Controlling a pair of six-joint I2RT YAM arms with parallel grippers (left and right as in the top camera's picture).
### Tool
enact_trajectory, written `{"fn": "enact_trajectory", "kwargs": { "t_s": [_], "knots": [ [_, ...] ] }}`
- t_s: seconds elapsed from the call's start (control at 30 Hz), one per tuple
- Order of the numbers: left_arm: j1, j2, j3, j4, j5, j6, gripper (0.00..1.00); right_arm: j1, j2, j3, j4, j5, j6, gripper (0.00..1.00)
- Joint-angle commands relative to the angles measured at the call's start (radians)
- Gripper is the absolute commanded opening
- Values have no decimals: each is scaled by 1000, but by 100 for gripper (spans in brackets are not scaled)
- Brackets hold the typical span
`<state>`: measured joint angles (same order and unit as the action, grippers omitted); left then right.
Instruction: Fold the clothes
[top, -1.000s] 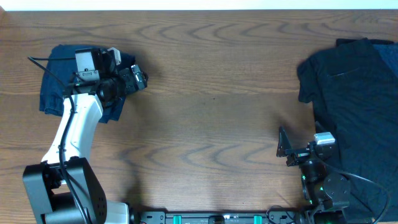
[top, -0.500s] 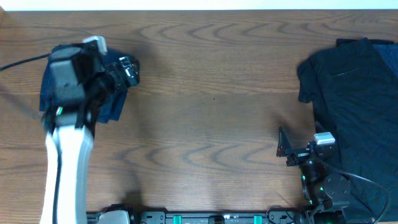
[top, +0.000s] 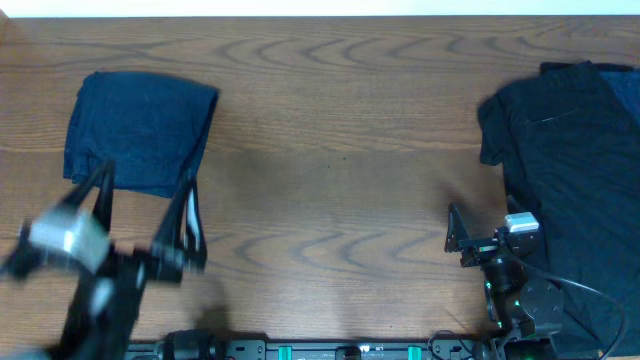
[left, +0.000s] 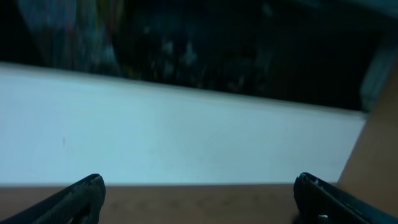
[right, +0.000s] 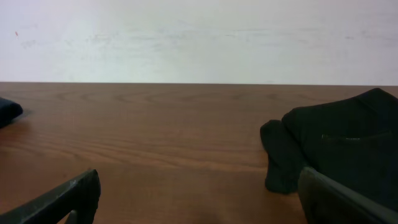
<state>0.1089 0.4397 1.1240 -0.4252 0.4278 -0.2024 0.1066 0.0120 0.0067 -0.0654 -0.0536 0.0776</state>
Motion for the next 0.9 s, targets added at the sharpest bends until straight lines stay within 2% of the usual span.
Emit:
{"fn": "enact_trajectory", "kwargs": {
  "t_s": [0.0, 0.23, 0.4, 0.63, 0.87],
  "knots": [
    [-4, -60, 4, -37, 3, 18, 98, -8, -6, -2, -4, 5, -16, 99],
    [-4, -187, -7, -209, 2, 19, 98, -8, -6, -2, -4, 5, -16, 99],
    [-4, -269, -71, -277, 2, 19, 98, -8, -6, -2, -4, 5, -16, 99],
    [-4, -377, -259, -255, 2, 19, 98, -8, -6, -2, -4, 5, -16, 99],
    [-4, -436, -468, -126, 2, 19, 98, -8, -6, -2, -4, 5, -16, 99]
  ]
}}
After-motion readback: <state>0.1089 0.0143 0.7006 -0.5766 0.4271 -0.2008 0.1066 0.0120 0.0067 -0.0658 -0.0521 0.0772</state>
